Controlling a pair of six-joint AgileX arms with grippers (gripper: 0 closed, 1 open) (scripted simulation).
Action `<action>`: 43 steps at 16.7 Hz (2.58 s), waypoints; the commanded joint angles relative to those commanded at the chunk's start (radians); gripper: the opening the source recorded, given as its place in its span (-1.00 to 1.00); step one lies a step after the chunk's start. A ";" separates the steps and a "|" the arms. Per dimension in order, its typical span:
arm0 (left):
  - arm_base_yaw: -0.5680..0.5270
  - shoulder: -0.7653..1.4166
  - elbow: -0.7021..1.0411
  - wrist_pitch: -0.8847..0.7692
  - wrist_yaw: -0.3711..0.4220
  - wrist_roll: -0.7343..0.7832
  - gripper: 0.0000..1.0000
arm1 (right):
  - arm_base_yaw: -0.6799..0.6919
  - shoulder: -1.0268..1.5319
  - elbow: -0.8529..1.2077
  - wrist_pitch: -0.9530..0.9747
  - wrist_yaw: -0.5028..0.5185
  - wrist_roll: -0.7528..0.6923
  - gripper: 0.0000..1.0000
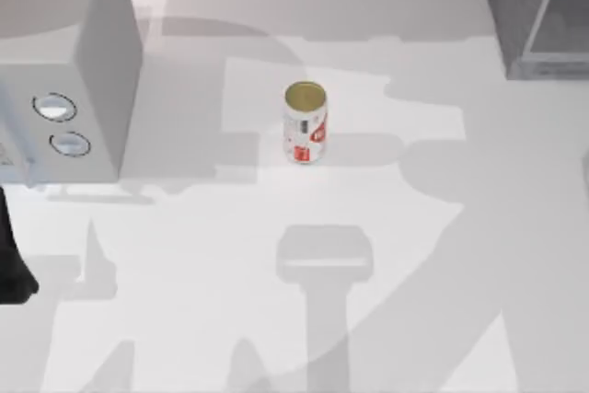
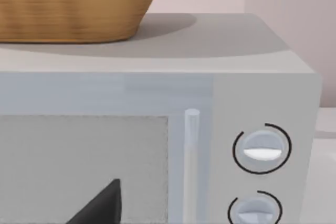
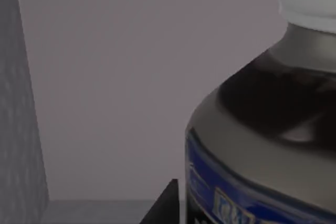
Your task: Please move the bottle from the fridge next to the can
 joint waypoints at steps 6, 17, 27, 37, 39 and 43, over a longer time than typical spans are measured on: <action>0.000 0.000 0.000 0.000 0.000 0.000 1.00 | -0.039 -0.224 -0.368 0.107 -0.046 0.001 -1.00; 0.000 0.000 0.000 0.000 0.000 0.000 1.00 | -0.045 -0.357 -0.555 0.186 -0.060 0.003 -1.00; 0.000 0.000 0.000 0.000 0.000 0.000 1.00 | 0.522 -0.108 -0.507 0.381 0.511 -0.009 -1.00; 0.000 0.000 0.000 0.000 0.000 0.000 1.00 | 0.729 -0.047 -0.504 0.439 0.718 -0.012 -1.00; 0.000 0.000 0.000 0.000 0.000 0.000 1.00 | 0.731 -0.046 -0.502 0.441 0.720 -0.013 -1.00; 0.000 0.000 0.000 0.000 0.000 0.000 1.00 | 0.733 -0.044 -0.500 0.442 0.722 -0.014 -1.00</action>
